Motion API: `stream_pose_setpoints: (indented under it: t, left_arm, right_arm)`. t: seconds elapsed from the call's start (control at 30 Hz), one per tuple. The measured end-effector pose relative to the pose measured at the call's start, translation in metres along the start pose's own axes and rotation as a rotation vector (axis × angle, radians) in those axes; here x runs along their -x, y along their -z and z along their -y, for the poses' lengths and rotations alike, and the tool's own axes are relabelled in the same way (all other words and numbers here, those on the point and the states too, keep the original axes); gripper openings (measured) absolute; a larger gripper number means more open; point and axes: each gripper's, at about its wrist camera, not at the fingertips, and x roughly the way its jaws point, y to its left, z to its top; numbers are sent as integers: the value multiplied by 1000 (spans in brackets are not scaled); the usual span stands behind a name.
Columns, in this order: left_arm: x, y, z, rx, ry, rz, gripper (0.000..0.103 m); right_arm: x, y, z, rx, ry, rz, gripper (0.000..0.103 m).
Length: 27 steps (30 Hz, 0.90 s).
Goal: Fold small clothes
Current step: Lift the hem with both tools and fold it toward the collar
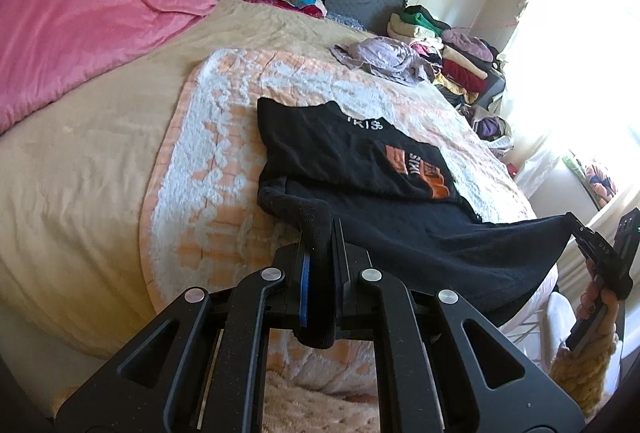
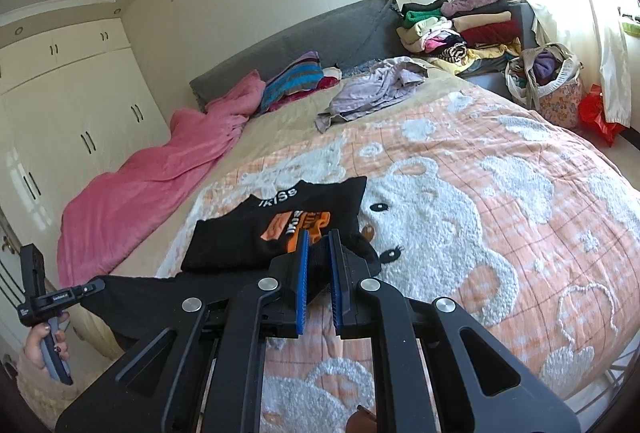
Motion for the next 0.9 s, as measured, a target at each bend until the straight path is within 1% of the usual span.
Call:
stream_pose_setpoints:
  t: [0.17, 0.33, 0.43, 0.57, 0.7, 0.9]
  left_arm:
    - [-2, -8, 2, -6, -2, 12, 3]
    - [-8, -16, 1, -3, -1, 18, 3]
    - [-16, -24, -3, 9, 1, 16, 3]
    - [-29, -35, -6, 8, -13, 6, 3]
    - [-45, -42, -9, 0, -34, -11, 3]
    - [-71, -54, -19, 28, -35, -35, 3]
  right_arm:
    - [-6, -9, -3, 18, 7, 10, 9]
    - [-20, -20, 0, 9, 3, 13, 8]
    - [-39, -25, 4, -1, 7, -10, 8]
    - [-70, -25, 11, -15, 17, -66, 9]
    - [-101, -23, 23, -46, 48, -120, 9]
    - [-133, -31, 31, -68, 58, -144, 9]
